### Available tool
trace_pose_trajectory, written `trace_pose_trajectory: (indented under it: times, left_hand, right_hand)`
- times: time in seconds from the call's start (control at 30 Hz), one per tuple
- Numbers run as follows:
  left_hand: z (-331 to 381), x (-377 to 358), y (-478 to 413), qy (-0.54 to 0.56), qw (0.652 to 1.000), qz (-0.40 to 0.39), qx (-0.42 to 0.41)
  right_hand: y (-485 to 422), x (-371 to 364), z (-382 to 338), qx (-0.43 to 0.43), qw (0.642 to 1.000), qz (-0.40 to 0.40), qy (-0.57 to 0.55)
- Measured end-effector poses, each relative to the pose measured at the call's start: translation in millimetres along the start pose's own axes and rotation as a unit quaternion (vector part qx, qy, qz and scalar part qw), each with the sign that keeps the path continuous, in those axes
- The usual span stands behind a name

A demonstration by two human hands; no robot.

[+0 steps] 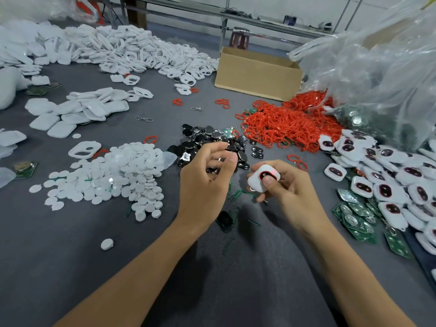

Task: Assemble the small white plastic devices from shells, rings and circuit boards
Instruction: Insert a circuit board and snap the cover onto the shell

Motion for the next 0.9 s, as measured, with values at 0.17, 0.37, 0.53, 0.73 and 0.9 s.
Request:
trace_pose_trajectory:
  times: [0.17,0.37,0.53,0.73,0.9]
  left_hand:
    - [-0.8,-1.5,1.2,-0.002,1.000,-0.007,0.000]
    - [-0.4,-2.2,1.5,-0.011,1.000,-0.010,0.000]
    - [0.7,-1.9,2.6,-0.015,1.000,-0.012,0.002]
    - [0.7,-4.0,3.4,-0.022,0.999,-0.035,0.005]
    - [-1.0,-11.4,6.4,-0.051,0.991,-0.121,-0.011]
  right_hand:
    - [-0.7,-0.3,-1.2,0.001,1.000,0.005,0.018]
    - [3.0,-7.2,-4.4,-0.009,0.999,-0.035,0.000]
    - [2.8,-7.6,-8.2,-0.002,0.999,-0.033,-0.028]
    - [2.2,-7.5,-6.2,-0.020,0.997,-0.022,-0.066]
    - [2.0,-5.8,-8.7,-0.018,0.996,-0.017,-0.081]
Point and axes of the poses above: each hand's wrist, its own y-axis away from the middle knuckle, its own x-axis out of the back of the hand, z = x × y, the point moved 4 cm from there along -y, towards the middle knuckle, and after that the axes turned 7 degrees about z, right-handed, at the moved point
